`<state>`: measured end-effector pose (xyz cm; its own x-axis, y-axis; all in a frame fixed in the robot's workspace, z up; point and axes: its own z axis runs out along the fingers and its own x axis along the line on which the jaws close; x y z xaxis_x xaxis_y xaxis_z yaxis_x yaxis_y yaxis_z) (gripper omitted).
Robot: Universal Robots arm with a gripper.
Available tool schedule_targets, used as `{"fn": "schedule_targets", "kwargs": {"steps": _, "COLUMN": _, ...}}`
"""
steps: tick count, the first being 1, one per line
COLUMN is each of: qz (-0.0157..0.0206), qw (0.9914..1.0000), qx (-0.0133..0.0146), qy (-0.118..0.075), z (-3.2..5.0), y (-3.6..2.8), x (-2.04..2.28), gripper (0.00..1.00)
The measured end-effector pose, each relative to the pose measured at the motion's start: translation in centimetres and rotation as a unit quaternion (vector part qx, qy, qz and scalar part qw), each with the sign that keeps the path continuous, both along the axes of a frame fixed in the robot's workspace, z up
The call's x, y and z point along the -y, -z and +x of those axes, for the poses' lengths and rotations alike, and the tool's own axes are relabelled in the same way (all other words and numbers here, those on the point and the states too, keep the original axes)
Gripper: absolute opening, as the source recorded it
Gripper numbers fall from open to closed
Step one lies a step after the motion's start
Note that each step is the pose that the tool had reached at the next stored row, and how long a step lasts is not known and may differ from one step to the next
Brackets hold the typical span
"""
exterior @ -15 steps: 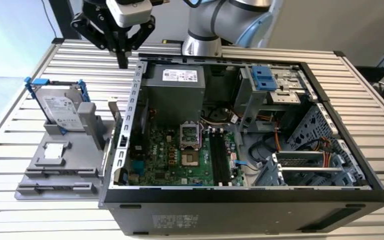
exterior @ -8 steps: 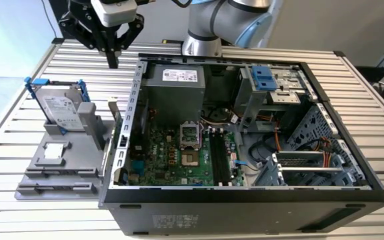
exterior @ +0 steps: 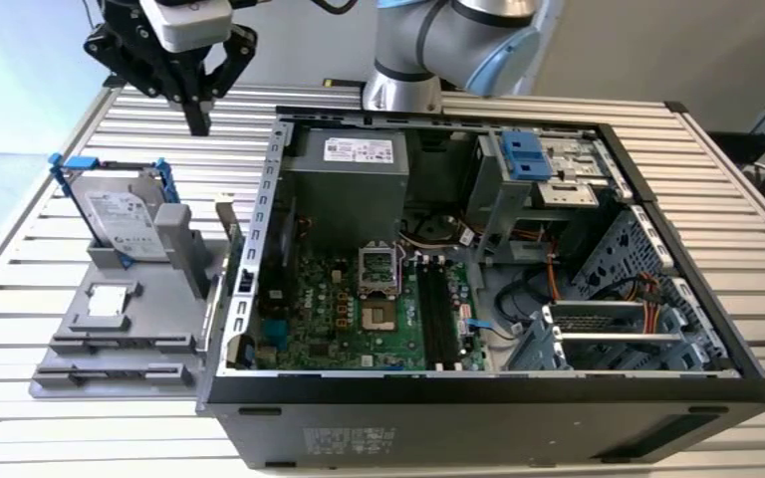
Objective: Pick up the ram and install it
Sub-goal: 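Reach for the ram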
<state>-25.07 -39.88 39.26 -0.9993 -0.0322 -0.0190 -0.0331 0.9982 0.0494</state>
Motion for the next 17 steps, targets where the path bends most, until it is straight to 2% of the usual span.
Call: {"fn": "schedule_targets", "kwargs": {"steps": 17, "qz": 0.0, "qw": 1.0, "qx": 0.0, "qy": 0.0, "z": -4.66, "y": 0.0, "x": 0.0, "gripper": 0.0}}
